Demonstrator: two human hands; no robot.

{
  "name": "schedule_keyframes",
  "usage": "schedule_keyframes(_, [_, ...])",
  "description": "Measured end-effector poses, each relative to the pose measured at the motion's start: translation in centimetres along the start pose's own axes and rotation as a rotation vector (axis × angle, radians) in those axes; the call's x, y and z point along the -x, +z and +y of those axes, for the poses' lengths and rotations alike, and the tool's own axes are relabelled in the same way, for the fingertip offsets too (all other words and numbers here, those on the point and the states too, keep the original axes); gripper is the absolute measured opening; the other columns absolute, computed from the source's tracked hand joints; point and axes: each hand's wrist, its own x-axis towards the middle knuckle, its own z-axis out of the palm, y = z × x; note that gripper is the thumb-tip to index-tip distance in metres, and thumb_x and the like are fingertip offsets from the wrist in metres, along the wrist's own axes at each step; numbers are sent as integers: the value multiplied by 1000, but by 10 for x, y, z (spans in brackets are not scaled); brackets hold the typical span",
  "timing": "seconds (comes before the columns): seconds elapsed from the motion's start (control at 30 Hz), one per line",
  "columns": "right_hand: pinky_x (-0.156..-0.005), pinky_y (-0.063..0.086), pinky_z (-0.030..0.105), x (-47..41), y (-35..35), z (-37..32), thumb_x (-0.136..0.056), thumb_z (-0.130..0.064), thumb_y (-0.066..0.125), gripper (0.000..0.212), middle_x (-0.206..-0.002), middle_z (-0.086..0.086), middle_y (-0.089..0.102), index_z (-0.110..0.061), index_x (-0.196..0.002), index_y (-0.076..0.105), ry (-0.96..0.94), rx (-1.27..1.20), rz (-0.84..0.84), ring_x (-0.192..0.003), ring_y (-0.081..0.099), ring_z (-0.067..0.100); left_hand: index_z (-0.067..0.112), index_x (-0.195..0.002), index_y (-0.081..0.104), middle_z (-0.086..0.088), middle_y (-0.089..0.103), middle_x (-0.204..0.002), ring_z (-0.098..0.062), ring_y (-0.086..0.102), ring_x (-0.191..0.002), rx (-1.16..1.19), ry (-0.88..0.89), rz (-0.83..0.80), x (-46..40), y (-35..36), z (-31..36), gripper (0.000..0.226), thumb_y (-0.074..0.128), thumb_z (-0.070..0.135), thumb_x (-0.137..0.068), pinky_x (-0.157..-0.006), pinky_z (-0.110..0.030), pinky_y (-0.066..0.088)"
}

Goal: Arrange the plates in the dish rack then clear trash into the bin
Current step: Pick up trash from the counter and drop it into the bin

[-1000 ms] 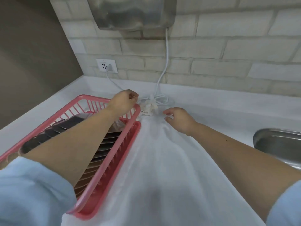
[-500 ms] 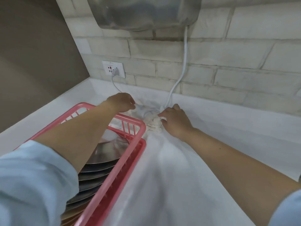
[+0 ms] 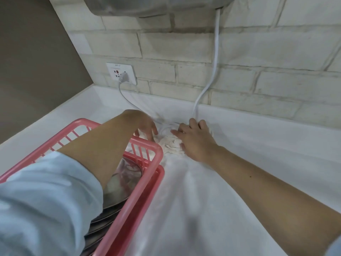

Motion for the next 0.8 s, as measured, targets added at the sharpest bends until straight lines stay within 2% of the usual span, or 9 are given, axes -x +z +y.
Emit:
schedule_keyframes(0.1, [-70, 22, 36, 1, 8, -1, -56, -35, 82, 39, -89, -1, 61, -26, -94, 76, -29, 3, 56, -83, 56, 28, 40, -120, 60, 19, 56, -95, -17, 65, -104, -58, 21, -62, -3, 3, 8, 43, 77, 42, -80, -98, -38, 52])
schedule_keyframes(0.17, [-72, 27, 37, 5, 11, -3, -61, -37, 80, 30, -91, -1, 61, -24, -87, 75, -22, -15, 63, -86, 55, 28, 37, -108, 65, 16, 62, -100, -16, 64, -104, -79, 42, -64, -4, 6, 10, 28, 75, 41, -82, -98, -38, 53])
schedule_keyframes(0.27, [-79, 40, 42, 16, 12, -4, -74, -32, 72, 26, -95, 2, 64, -19, -96, 75, 24, -101, 27, -93, 55, 31, 33, -90, 73, 9, 69, -105, -16, 66, -102, -58, 89, -27, -3, 7, 12, 12, 77, 37, -79, -95, -36, 55])
schedule_keyframes(0.37, [-90, 35, 39, 34, 9, -6, -93, -31, 50, 32, -111, 2, 63, -18, -119, 65, 86, -220, -43, -109, 50, 29, 30, -86, 71, 11, 63, -97, -15, 64, -97, 2, 130, 27, 8, 7, 19, 14, 77, 40, -79, -89, -29, 56])
schedule_keyframes(0.47, [-91, 33, 34, 57, 7, -9, -98, -30, 40, 34, -121, -3, 59, -24, -127, 58, 195, -322, -70, -116, 46, 24, 29, -86, 67, 12, 61, -94, -18, 68, -96, 25, 183, 92, 26, 6, 32, 11, 71, 39, -84, -82, -27, 56])
schedule_keyframes(0.57, [-91, 33, 32, 78, 3, -10, -98, -29, 39, 35, -124, -4, 60, -26, -130, 55, 323, -438, -85, -115, 46, 22, 12, -106, 63, -1, 67, -97, -18, 74, -87, 149, 266, 161, 42, 9, 47, 16, 57, 18, -93, -70, -22, 57])
schedule_keyframes(0.63, [-90, 37, 33, 91, 0, -11, -99, -31, 39, 35, -118, -3, 62, -26, -128, 57, 389, -478, -81, -110, 49, 22, 13, -115, 56, -5, 62, -98, -20, 73, -79, 265, 310, 195, 57, 14, 56, 22, 49, 8, -94, -58, -19, 53])
schedule_keyframes(0.73, [-85, 43, 35, 106, -4, -12, -98, -30, 44, 32, -108, 3, 62, -24, -123, 63, 519, -631, -23, -102, 52, 25, 23, -113, 58, -4, 65, -104, -18, 61, -74, 281, 370, 240, 73, 20, 64, 29, 59, 7, -89, -60, -22, 48])
schedule_keyframes(0.8, [-83, 45, 34, 117, -11, -15, -97, -27, 47, 30, -105, 4, 60, -23, -119, 66, 647, -853, 36, -99, 55, 24, 27, -103, 64, 0, 63, -107, -14, 54, -77, 232, 383, 351, 85, 27, 70, 30, 49, 5, -91, -62, -22, 40])
